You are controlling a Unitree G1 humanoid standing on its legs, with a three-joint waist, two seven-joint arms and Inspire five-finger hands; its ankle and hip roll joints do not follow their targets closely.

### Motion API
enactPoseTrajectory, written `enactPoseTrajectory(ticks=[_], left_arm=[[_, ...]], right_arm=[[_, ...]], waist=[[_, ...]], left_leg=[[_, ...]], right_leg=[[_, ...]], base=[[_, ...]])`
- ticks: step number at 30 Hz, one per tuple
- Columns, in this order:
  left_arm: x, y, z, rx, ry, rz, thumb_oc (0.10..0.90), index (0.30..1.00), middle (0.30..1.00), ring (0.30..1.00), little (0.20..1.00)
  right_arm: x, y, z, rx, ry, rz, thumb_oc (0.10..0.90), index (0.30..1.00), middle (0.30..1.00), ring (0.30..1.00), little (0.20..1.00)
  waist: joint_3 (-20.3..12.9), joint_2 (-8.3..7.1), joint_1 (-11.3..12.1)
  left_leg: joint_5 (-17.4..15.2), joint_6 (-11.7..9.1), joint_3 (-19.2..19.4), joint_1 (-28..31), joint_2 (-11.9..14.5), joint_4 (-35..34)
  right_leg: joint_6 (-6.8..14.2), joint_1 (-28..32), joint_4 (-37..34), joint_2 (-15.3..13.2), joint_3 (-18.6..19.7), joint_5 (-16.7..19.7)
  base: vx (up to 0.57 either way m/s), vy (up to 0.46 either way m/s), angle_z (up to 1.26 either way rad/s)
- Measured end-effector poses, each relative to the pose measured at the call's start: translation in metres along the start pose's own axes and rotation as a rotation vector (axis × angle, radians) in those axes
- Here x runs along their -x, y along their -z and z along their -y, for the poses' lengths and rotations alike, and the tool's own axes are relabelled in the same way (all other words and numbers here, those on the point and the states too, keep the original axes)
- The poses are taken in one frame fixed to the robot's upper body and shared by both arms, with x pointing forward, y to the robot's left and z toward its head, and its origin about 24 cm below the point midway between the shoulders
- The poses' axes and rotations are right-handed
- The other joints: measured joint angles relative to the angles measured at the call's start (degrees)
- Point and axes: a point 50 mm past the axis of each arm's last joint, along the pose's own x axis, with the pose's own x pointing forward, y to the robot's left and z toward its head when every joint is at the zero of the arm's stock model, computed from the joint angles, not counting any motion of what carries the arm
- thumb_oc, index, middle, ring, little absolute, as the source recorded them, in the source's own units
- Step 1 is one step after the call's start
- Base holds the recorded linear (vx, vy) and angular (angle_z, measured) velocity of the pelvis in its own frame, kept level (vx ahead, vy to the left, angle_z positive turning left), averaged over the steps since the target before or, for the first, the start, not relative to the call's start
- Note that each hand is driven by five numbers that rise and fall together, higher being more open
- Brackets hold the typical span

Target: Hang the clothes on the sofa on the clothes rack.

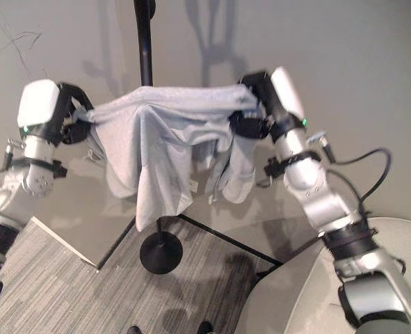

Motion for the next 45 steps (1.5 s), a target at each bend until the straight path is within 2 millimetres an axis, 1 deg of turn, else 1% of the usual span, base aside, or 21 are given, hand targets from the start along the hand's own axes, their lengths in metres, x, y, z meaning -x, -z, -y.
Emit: enactPoseTrajectory(ticks=[2,3,8,11,12,13,14,15,19,23,25,30,33,35,38,39,40,42,45], left_arm=[[0.008,-0.003,0.013,0.060,0.020,-0.022,0.400,0.300,0.300,0.300,0.300],[0.010,-0.004,0.018,0.076,0.033,-0.027,0.400,0.300,0.300,0.300,0.300],[0.015,-0.009,0.031,0.223,0.040,-0.086,0.400,0.300,0.300,0.300,0.300],[0.019,-0.010,0.038,0.312,0.040,-0.125,0.400,0.300,0.300,0.300,0.300],[0.020,-0.012,0.042,0.343,0.044,-0.135,0.400,0.300,0.300,0.300,0.300],[0.023,-0.013,0.046,0.376,0.049,-0.150,0.400,0.300,0.300,0.300,0.300],[0.023,-0.013,0.047,0.386,0.053,-0.155,0.521,0.481,0.481,0.481,0.481],[0.024,-0.013,0.048,0.392,0.054,-0.159,0.800,0.900,0.900,0.900,0.900],[0.027,-0.008,0.054,0.446,0.060,-0.220,0.800,0.900,0.900,0.900,0.900],[0.043,0.015,0.060,0.446,0.074,-0.344,0.800,0.900,0.900,0.900,0.900],[0.050,0.022,0.063,0.458,0.078,-0.384,0.800,0.900,0.900,0.900,0.900],[0.053,0.029,0.060,0.467,0.061,-0.416,0.800,0.900,0.900,0.900,0.900],[0.061,0.037,0.060,0.480,0.051,-0.456,0.800,0.900,0.900,0.900,0.900],[0.068,0.041,0.062,0.487,0.056,-0.482,0.800,0.900,0.900,0.900,0.900],[0.084,0.049,0.062,0.500,0.050,-0.523,0.800,0.900,0.900,0.900,0.900],[0.095,0.053,0.059,0.504,0.042,-0.539,0.800,0.900,0.900,0.900,0.900],[0.102,0.057,0.058,0.506,0.034,-0.557,0.800,0.900,0.900,0.900,0.900],[0.113,0.064,0.056,0.519,0.018,-0.599,0.800,0.900,0.900,0.900,0.900],[0.137,0.077,0.051,0.556,-0.026,-0.690,0.800,0.900,0.900,0.900,0.900]], right_arm=[[0.010,0.008,-0.016,-0.072,-0.013,-0.048,0.400,0.300,0.300,0.300,0.300],[0.013,0.011,-0.020,-0.086,-0.022,-0.062,0.400,0.300,0.300,0.300,0.300],[0.026,0.021,-0.029,-0.133,-0.018,-0.111,0.400,0.300,0.300,0.300,0.300],[0.028,0.022,-0.030,-0.155,-0.008,-0.119,0.400,0.300,0.300,0.300,0.300],[0.031,0.022,-0.031,-0.170,-0.002,-0.121,0.425,0.338,0.338,0.338,0.338],[0.034,0.021,-0.032,-0.178,-0.003,-0.121,0.577,0.566,0.566,0.566,0.566],[0.034,0.021,-0.033,-0.179,-0.007,-0.121,0.767,0.851,0.851,0.851,0.851],[0.035,0.022,-0.033,-0.184,-0.004,-0.125,0.800,0.900,0.900,0.900,0.900],[0.038,0.025,-0.032,-0.244,0.029,-0.153,0.800,0.900,0.900,0.900,0.900],[0.042,0.033,-0.024,-0.286,0.083,-0.189,0.800,0.900,0.900,0.900,0.900],[0.042,0.035,-0.015,-0.320,0.140,-0.199,0.800,0.900,0.900,0.900,0.900],[0.044,0.042,0.015,-0.406,0.305,-0.212,0.800,0.900,0.900,0.900,0.900],[0.048,0.044,0.028,-0.418,0.377,-0.207,0.800,0.900,0.900,0.900,0.900],[0.058,0.051,0.035,-0.426,0.427,-0.230,0.800,0.900,0.900,0.900,0.900],[0.077,0.063,0.037,-0.406,0.447,-0.292,0.800,0.900,0.900,0.900,0.900],[0.093,0.072,0.035,-0.377,0.434,-0.342,0.800,0.900,0.900,0.900,0.900],[0.102,0.078,0.033,-0.352,0.422,-0.380,0.800,0.900,0.900,0.900,0.900],[0.119,0.087,0.027,-0.327,0.389,-0.450,0.800,0.900,0.900,0.900,0.900],[0.158,0.105,0.007,-0.309,0.301,-0.609,0.800,0.900,0.900,0.900,0.900]], waist=[[0.5,0.07,0.0],[0.7,0.19,0.0],[1.7,1.15,-0.1],[2.0,1.81,-0.5],[2.0,2.14,-0.5],[2.0,2.39,-0.5],[2.0,2.50,-0.5],[2.0,2.58,-0.6],[1.9,2.99,-0.6],[1.9,3.22,-1.2],[1.9,3.29,-1.5],[1.8,3.45,-1.6],[1.6,3.81,-2.0],[1.5,3.94,-2.0],[1.5,4.00,-2.0],[1.5,4.00,-2.0],[1.5,4.03,-1.9],[1.6,4.17,-1.9],[1.6,4.24,-2.0]], left_leg=[[-0.1,0.0,0.0,0.1,0.0,0.0],[-0.1,0.0,0.0,0.1,0.0,0.0],[-0.3,0.0,-0.1,1.1,-0.2,-0.2],[-0.3,0.1,-0.2,1.3,-0.2,-0.2],[-0.3,0.1,-0.2,1.3,-0.2,-0.2],[-0.3,0.1,-0.3,1.3,-0.2,-0.1],[-0.3,0.1,-0.3,1.3,-0.2,-0.1],[-0.3,0.1,-0.3,1.3,-0.2,-0.1],[-0.3,0.2,-0.4,1.3,-0.2,0.0],[-0.2,0.2,-0.4,1.4,-0.2,-0.1],[-0.2,0.2,-0.4,1.4,-0.2,-0.1],[-0.1,0.3,-0.4,1.5,-0.2,-0.1],[-0.1,0.3,-0.4,1.6,-0.2,-0.1],[-0.1,0.3,-0.4,1.6,-0.2,-0.1],[-0.1,0.3,-0.4,1.7,-0.2,-0.1],[-0.1,0.3,-0.4,1.7,-0.2,-0.1],[-0.1,0.3,-0.4,1.7,-0.2,-0.1],[-0.2,0.3,-0.4,1.6,-0.2,-0.3],[-0.3,0.2,-0.4,1.6,-0.2,-0.3]], right_leg=[[0.0,0.1,0.0,0.0,0.0,0.0],[0.0,0.2,0.0,-0.1,0.0,0.0],[0.3,1.2,-0.2,-0.3,0.0,-0.1],[0.2,1.4,-0.2,-0.3,-0.1,0.0],[0.1,1.4,-0.1,-0.3,-0.1,0.0],[0.1,1.5,-0.1,-0.3,-0.2,0.0],[0.1,1.5,0.0,-0.2,-0.3,0.0],[0.1,1.5,0.0,-0.2,-0.3,0.0],[0.1,1.6,0.0,-0.2,-0.3,0.0],[0.1,1.6,0.0,-0.3,-0.3,0.0],[0.1,1.7,0.0,-0.3,-0.3,0.0],[0.1,1.8,0.0,-0.3,-0.4,0.1],[0.1,1.8,0.0,-0.3,-0.3,0.1],[0.1,1.8,0.0,-0.2,-0.4,0.1],[0.1,1.8,0.0,-0.2,-0.4,0.1],[0.1,1.8,0.0,-0.2,-0.4,0.0],[0.1,1.8,-0.1,-0.3,-0.4,0.0],[0.1,1.9,-0.1,-0.3,-0.4,0.0],[0.2,1.9,-0.2,-0.3,-0.4,0.0]], base=[[0.01,0.013,0.02],[0.00,0.021,0.04],[0.00,0.005,0.01],[0.00,0.000,0.00],[0.01,0.011,0.03],[0.01,0.003,0.03],[0.00,0.000,0.00],[0.00,0.000,0.00],[0.00,0.000,0.00],[0.00,0.000,0.00],[0.00,0.000,0.00],[0.00,0.000,0.00],[0.00,0.000,0.00],[0.00,0.000,0.00],[0.00,0.000,0.00],[0.00,0.000,0.00],[0.00,0.000,0.00],[0.00,0.000,0.00],[0.00,0.000,0.00]])
